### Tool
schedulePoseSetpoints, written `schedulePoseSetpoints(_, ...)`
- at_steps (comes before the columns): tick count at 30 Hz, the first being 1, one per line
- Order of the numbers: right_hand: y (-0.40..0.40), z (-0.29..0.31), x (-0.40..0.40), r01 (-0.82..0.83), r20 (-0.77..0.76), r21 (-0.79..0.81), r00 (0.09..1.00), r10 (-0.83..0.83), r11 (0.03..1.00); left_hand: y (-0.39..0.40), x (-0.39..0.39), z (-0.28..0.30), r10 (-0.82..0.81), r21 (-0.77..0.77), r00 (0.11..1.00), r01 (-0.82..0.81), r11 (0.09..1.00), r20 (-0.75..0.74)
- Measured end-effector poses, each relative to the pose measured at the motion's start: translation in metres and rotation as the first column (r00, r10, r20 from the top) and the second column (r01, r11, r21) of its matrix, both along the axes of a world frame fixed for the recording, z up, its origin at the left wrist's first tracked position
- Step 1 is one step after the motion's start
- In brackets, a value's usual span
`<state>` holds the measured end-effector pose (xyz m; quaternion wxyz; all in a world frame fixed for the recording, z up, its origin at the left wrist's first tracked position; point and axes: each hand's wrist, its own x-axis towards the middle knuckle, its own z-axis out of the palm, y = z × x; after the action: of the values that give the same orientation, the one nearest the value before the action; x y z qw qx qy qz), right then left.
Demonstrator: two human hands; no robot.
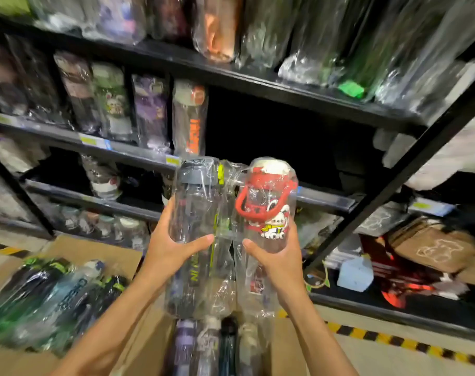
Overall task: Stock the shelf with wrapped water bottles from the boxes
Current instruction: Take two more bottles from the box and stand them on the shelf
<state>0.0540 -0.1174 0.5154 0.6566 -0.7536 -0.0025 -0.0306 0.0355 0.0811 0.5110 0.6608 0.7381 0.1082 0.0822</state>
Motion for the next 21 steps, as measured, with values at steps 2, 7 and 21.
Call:
schedulePoseSetpoints(2, 0.004, 0.047, 0.003, -0.003, 0.073, -0.015, 0.997, 0.004, 1.0, 0.004, 0.006, 0.049, 0.016, 0.028, 0.997, -0.018, 0.999, 0.077)
schedulePoseSetpoints(7, 0.018, 0.158, 0.011, -0.006, 0.241, 0.009, 0.97, 0.004, 1.0, 0.018, 0.015, 0.167, -0.003, 0.064, 0.971, -0.013, 0.998, 0.24)
schedulePoseSetpoints(21, 0.063, 0.354, 0.02, 0.014, 0.476, 0.124, 0.877, -0.072, 0.992, 0.061, 0.034, 0.373, -0.069, 0.164, 0.816, -0.032, 0.986, 0.574)
